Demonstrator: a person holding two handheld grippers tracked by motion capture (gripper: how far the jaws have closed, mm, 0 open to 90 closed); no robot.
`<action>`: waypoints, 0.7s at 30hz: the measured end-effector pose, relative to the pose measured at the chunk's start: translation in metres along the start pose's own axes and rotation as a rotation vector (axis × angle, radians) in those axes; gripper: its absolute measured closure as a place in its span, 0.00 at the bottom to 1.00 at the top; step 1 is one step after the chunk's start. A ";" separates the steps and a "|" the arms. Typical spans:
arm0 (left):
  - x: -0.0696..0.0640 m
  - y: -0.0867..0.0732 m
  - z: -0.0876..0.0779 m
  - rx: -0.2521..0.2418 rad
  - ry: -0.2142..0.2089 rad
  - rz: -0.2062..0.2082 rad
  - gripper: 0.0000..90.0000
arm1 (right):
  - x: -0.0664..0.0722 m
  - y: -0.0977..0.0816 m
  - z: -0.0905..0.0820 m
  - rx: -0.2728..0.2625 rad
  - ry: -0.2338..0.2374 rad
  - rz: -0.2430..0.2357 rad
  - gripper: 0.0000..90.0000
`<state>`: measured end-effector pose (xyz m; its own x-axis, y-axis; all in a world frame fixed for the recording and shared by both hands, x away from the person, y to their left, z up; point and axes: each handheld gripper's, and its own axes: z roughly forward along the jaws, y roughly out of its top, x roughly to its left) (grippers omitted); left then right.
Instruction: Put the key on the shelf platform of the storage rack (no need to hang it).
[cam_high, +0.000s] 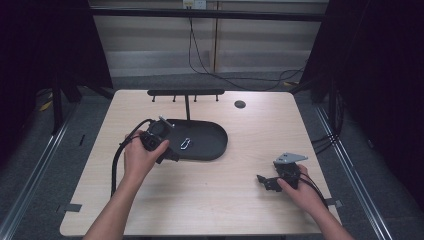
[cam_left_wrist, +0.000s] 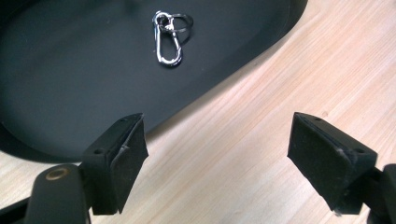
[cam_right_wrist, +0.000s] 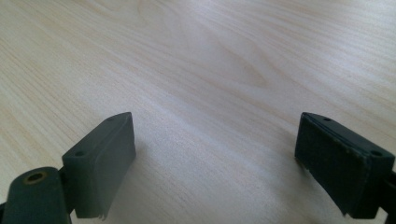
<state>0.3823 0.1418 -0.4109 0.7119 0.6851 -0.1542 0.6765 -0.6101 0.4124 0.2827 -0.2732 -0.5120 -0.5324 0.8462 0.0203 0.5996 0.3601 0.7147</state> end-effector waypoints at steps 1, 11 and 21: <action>0.000 -0.001 0.000 -0.005 0.001 -0.002 0.21 | 0.000 0.000 0.000 -0.001 0.000 -0.001 0.13; 0.000 -0.018 -0.004 -0.001 0.003 0.011 0.22 | 0.000 0.000 0.000 0.000 0.000 0.002 0.13; 0.003 -0.033 -0.007 0.010 -0.008 -0.002 0.22 | 0.000 0.000 0.000 0.000 -0.001 0.002 0.13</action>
<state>0.3610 0.1671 -0.4193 0.7118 0.6835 -0.1619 0.6800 -0.6126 0.4029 0.2826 -0.2728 -0.5120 -0.5301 0.8476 0.0211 0.6008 0.3580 0.7147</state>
